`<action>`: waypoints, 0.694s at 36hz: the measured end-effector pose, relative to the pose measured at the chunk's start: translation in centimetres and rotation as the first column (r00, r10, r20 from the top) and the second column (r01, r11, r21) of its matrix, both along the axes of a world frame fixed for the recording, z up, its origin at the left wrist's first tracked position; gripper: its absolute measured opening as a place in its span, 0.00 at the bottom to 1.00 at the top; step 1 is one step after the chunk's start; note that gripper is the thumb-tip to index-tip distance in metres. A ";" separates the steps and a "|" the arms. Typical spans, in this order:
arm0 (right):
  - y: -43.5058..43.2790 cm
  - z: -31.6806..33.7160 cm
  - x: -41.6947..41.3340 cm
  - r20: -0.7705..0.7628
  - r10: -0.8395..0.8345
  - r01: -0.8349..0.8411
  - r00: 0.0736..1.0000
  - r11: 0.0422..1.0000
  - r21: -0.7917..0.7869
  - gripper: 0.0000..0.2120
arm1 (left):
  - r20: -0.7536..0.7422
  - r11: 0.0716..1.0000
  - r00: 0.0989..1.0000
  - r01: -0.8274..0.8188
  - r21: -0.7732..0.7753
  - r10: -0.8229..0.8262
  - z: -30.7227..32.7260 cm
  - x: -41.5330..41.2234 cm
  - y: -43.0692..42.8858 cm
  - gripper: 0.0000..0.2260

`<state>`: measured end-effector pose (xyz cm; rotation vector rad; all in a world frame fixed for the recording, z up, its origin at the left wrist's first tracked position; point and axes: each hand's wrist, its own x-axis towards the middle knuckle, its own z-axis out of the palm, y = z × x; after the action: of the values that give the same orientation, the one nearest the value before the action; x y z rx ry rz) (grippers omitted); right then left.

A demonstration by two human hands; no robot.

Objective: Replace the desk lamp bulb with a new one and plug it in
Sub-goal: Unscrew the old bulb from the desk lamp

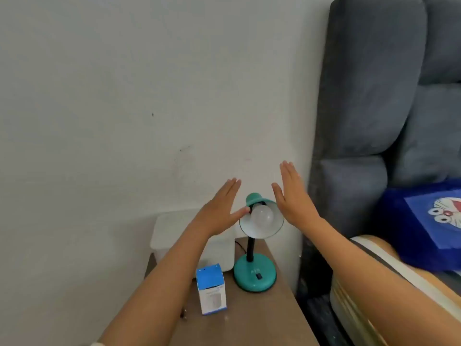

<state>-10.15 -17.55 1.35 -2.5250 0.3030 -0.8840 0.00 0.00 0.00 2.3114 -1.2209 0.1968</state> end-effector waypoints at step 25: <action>1.6 -5.9 2.4 0.075 0.173 -0.090 0.982 0.081 0.993 0.18 | -0.112 0.959 0.963 0.223 -0.174 -0.244 -7.0 2.2 -3.2 0.45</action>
<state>-7.77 -15.93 -4.52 -1.1604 0.4724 -0.2425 2.24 -3.17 -6.98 1.9908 -1.3458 0.0539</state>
